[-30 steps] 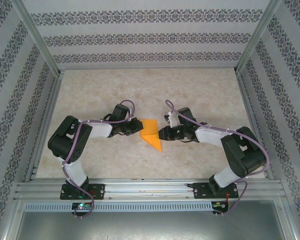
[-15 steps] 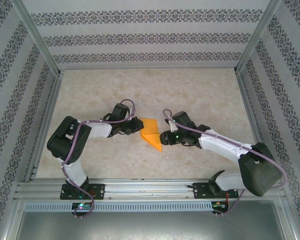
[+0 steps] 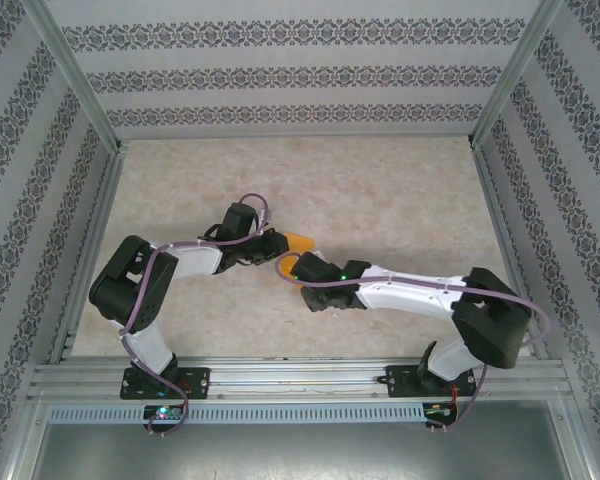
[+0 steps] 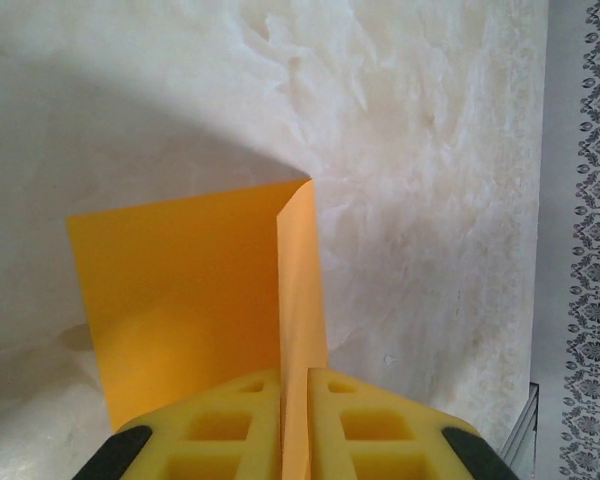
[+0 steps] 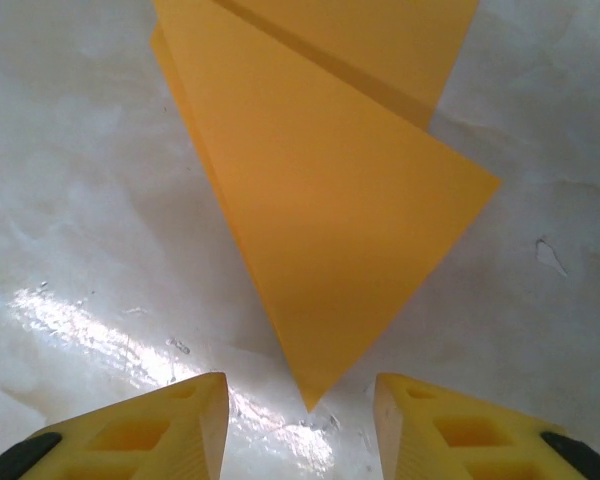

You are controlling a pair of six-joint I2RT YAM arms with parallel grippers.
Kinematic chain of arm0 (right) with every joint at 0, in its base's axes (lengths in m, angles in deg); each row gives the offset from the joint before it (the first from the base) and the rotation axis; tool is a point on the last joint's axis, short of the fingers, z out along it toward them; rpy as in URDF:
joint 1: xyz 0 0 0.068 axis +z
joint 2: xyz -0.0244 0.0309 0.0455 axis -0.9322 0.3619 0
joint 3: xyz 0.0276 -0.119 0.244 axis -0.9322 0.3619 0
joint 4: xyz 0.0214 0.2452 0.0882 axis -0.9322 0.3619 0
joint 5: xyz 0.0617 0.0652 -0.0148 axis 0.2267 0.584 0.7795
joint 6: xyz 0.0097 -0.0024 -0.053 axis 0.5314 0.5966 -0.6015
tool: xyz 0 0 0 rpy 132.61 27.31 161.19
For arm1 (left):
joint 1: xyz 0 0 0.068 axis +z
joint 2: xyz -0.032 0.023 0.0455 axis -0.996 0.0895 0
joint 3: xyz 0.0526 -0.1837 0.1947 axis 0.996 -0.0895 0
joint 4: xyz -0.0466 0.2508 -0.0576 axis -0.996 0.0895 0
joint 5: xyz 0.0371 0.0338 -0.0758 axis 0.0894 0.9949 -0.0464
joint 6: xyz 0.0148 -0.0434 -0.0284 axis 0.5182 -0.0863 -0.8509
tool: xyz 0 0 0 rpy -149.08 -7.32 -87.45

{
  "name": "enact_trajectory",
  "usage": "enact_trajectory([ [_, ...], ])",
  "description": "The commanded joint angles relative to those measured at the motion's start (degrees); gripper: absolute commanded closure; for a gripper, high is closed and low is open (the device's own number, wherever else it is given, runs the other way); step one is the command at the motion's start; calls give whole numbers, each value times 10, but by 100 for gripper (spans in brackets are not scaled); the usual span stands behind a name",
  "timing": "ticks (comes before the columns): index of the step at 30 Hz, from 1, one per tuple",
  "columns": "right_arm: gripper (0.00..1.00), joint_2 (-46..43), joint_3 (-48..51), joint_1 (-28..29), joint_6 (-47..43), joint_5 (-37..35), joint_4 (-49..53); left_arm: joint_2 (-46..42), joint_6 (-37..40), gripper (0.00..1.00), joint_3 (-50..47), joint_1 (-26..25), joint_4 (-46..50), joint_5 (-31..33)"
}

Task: Fold a paper plane with a square sheet of paper (fold left side to right side)
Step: Fourth fold the wing at the center of the table.

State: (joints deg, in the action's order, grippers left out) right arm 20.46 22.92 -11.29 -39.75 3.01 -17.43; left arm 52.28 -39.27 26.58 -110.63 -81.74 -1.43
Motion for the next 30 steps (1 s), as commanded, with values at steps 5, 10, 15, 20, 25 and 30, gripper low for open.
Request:
enact_trajectory([
  [5, 55, 62, -45, 18, 9, -68, 6, -23, -5, 85, 15, -8, -15, -3],
  [10, 56, 84, -50, 18, 6, -79, -6, -26, -5, 85, 20, -10, -7, 2],
  [15, 56, 96, -54, 18, 2, -84, -19, -26, -12, 85, 26, -13, 2, 7],
  [20, 56, 109, -58, 18, 4, -89, -27, -26, -13, 86, 33, -17, 5, 8],
  [25, 59, 111, -56, 18, 9, -97, -28, -29, -11, 86, 36, -18, 10, 11],
  [30, 65, 112, -53, 18, 11, -100, -27, -32, -8, 86, 34, -18, 18, 20],
])
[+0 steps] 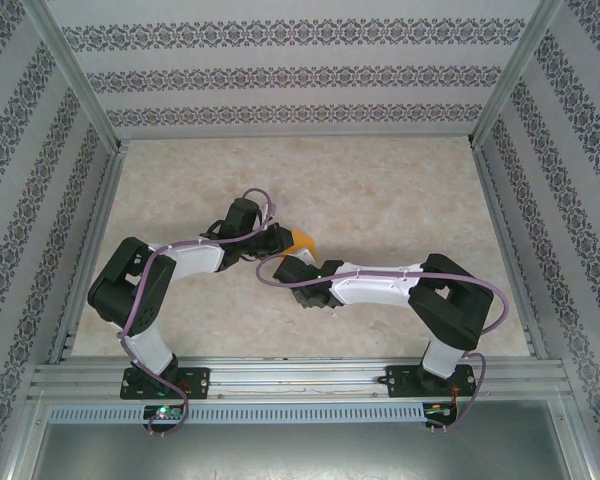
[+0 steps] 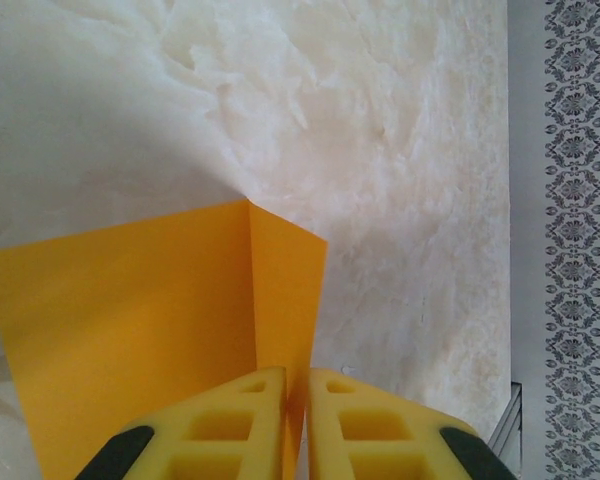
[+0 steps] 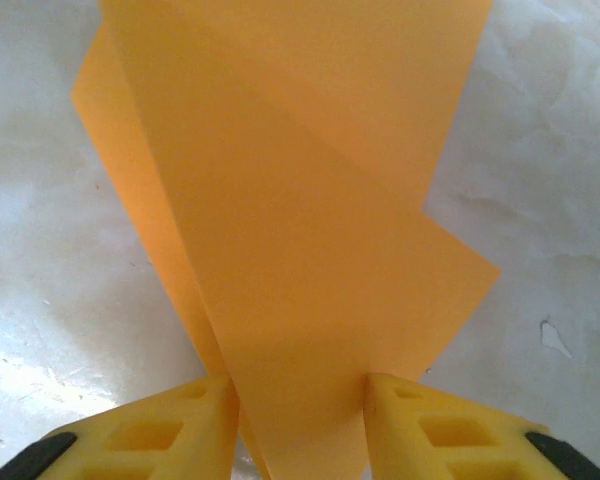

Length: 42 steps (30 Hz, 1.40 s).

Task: Fold a paper plane with a square sheet of paper (fold left side to right side)
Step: Fourth fold the wing at the center of the table.

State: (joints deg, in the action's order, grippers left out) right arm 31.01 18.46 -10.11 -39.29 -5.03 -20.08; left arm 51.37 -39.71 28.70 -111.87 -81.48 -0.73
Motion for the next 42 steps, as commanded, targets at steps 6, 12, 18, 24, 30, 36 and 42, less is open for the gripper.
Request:
enact_trajectory([
  [6, 72, 7, -9, 6, 6, -17, 4, -24, -2, 86, 15, -5, 25, 16],
  [12, 84, 11, -10, 7, 7, -13, 8, -28, 0, 86, 12, -5, 28, 20],
  [18, 99, 8, -5, 5, 11, -8, 7, -65, 12, 77, -1, -4, 54, 53],
  [24, 100, 1, 7, -3, 6, 4, 1, -128, 19, 69, -29, 21, 79, 67],
  [30, 100, -12, 28, -19, -7, 45, -28, -191, 37, 66, -59, 63, 123, 67],
  [36, 100, -18, 46, -39, -15, 98, -54, -247, 49, 64, -96, 104, 153, 62],
  [42, 100, -48, 77, -68, -17, 171, -95, -272, 73, 63, -110, 121, 181, 43],
])
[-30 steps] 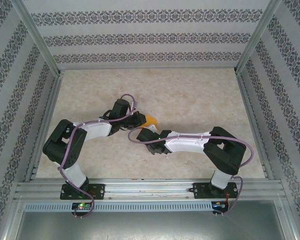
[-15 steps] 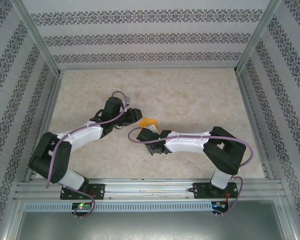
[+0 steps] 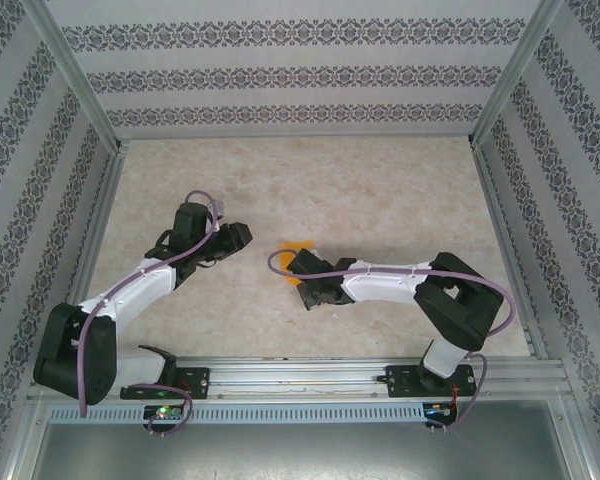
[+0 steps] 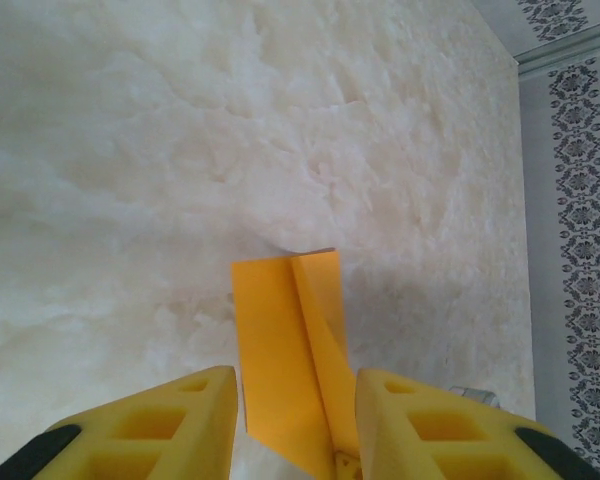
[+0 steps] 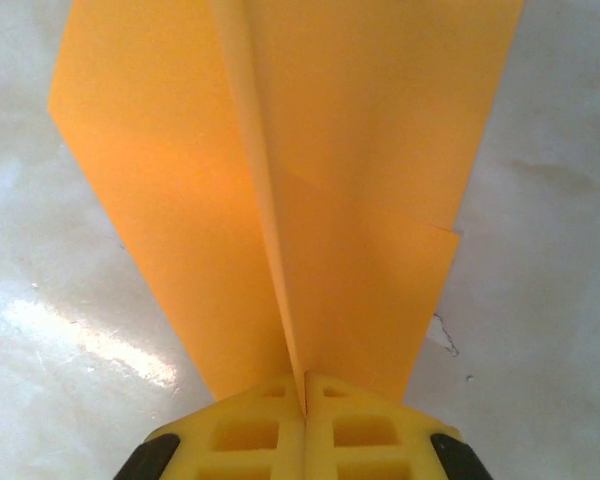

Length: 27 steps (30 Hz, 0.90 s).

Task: Fold a paper plane with a square sheet of paper (fold left side to right side)
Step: Fourth fold the wing at the center of the table.

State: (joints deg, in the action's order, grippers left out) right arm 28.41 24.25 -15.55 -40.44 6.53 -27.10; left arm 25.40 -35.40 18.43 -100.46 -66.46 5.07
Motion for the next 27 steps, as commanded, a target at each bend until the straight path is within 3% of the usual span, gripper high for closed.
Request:
enact_trajectory([
  [1, 100, -27, 24, -21, -6, 73, -33, -11, 34, 63, -7, 7, 33, -23],
  [9, 100, -52, 81, -93, -1, 248, -115, 47, 38, 62, -3, -3, 6, -102],
  [15, 100, -54, 113, -146, 10, 347, -163, 101, 32, 60, 19, -43, -8, -111],
  [27, 100, -41, 131, -187, 6, 406, -178, 204, 6, 56, 76, -120, -44, -87],
])
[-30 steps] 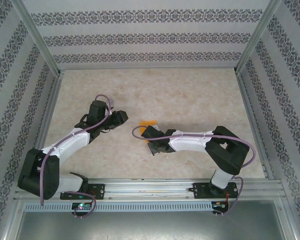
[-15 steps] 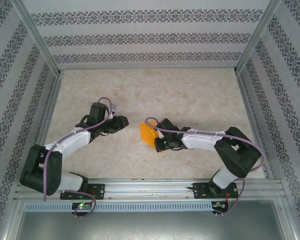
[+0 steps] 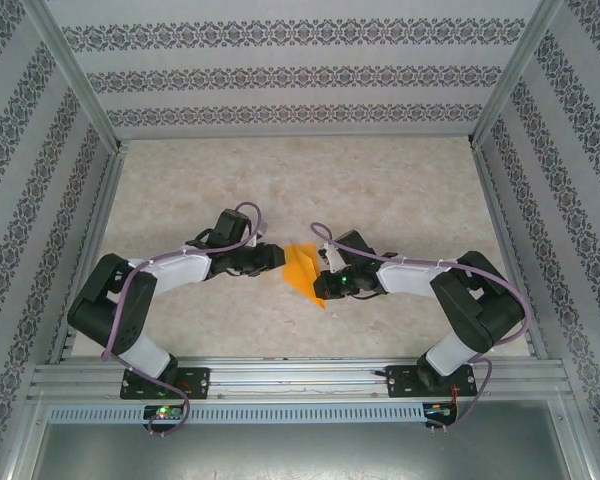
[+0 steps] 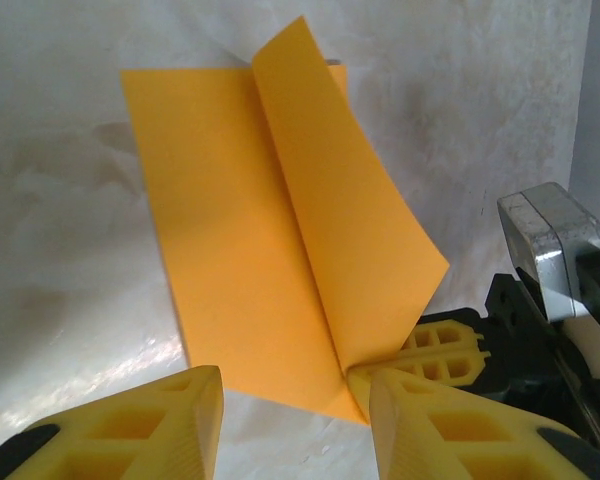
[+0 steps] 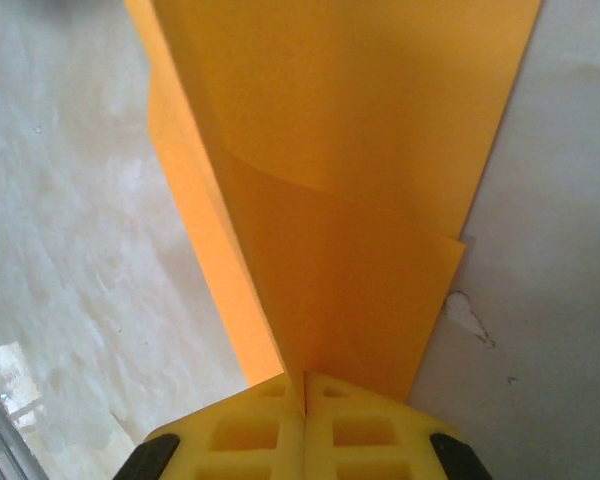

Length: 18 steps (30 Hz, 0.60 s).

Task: Fold a paper plane with a square sheet of paper (fold left side to right side)
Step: Fourth fold the wing at the center of the table.

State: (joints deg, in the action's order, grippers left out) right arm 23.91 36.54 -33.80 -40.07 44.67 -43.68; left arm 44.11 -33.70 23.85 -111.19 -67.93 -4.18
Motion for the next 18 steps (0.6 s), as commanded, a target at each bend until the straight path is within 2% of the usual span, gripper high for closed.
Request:
enact_trajectory([
  [1, 100, 5, 7, -5, 2, 26, -13, 24, -12, 56, 28, -16, -31, 6],
  [9, 100, 12, 9, -7, 6, 29, -21, 89, -1, 54, 84, -41, -6, 18],
  [18, 100, 21, 9, -8, 8, 33, -26, 134, 5, 53, 119, -46, 23, 38],
])
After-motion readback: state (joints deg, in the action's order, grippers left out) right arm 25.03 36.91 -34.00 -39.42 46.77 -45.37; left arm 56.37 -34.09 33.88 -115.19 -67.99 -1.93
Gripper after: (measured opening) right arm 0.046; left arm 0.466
